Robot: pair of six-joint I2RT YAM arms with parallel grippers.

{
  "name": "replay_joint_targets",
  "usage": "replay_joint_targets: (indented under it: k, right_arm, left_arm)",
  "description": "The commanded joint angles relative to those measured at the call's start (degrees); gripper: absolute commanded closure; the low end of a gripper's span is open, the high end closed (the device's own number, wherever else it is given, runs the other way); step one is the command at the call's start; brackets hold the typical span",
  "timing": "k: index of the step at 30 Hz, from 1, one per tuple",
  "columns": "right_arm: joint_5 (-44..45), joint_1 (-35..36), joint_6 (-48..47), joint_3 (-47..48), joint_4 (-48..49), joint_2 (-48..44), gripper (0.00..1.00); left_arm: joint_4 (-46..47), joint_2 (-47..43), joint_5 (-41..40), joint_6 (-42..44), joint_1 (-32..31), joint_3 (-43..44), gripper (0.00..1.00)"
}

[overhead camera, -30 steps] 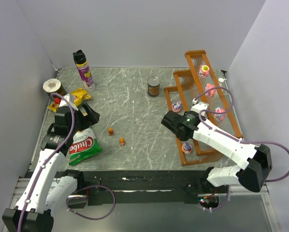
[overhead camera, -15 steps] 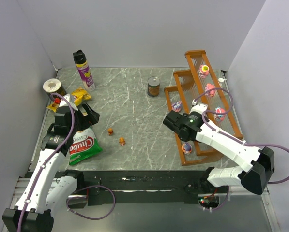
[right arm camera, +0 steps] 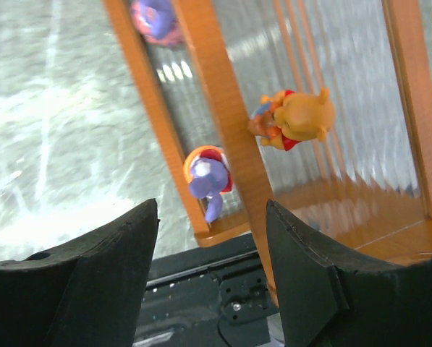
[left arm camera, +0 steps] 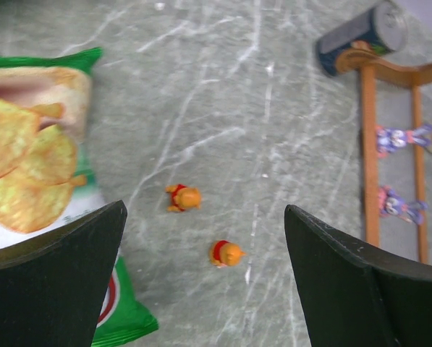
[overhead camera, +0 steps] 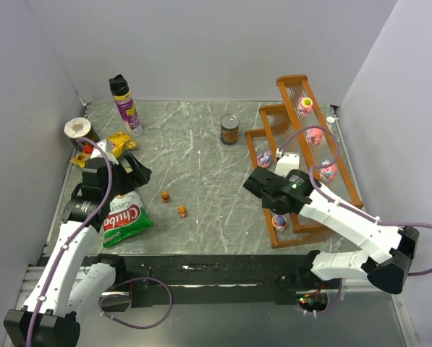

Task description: Place and organize the plastic toys onto the shelf

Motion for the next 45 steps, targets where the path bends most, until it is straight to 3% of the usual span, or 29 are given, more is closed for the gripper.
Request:
replay_joint_targets:
  k: [1,8,15,20,24,28,31,39,45]
  right_arm:
    - [-2.12,0.81,-8.64,5.16,3.20,-3.46,0.33]
    - [-10.90,0.99,-26.99,11.39,19.10,-9.97,0.33]
    - [-20.93,0.99,-37.92,17.90,28.36,-11.20,0.32]
    - [-27.52,0.99,-42.05,19.93,33.63,-13.13,0.31]
    - [-32.45,0.99,-43.90,19.58,37.85,-16.21,0.30]
    - [-34.65,0.90,-44.08,18.53,40.40,-18.58,0.30]
    - [-35.18,0.99,-44.08,17.74,41.11,-20.69,0.30]
    - [-33.51,0.90,-44.34,17.99,39.79,-23.42,0.29]
    - [-31.76,0.90,-44.08,18.00,38.38,-24.30,0.29]
  left_arm:
    - [6.69,-0.76,9.41,0.08,-0.10,-1.89,0.04]
    - [24.51,2.31,22.27,-6.78,-2.99,-7.51,0.04]
    - [38.66,12.06,18.41,-3.54,-19.76,-2.34,0.04]
    - [47.56,22.60,17.10,4.54,-30.14,3.89,0.01]
    - [52.92,32.08,10.86,11.83,-39.27,9.70,0.01]
    - [60.74,39.57,8.66,18.51,-43.60,12.87,0.01]
    - [69.17,44.75,9.71,18.79,-44.57,13.57,0.02]
    - [68.32,58.19,15.68,23.53,-48.00,25.61,0.10]
    - [65.15,61.90,23.04,26.69,-48.35,30.98,0.13]
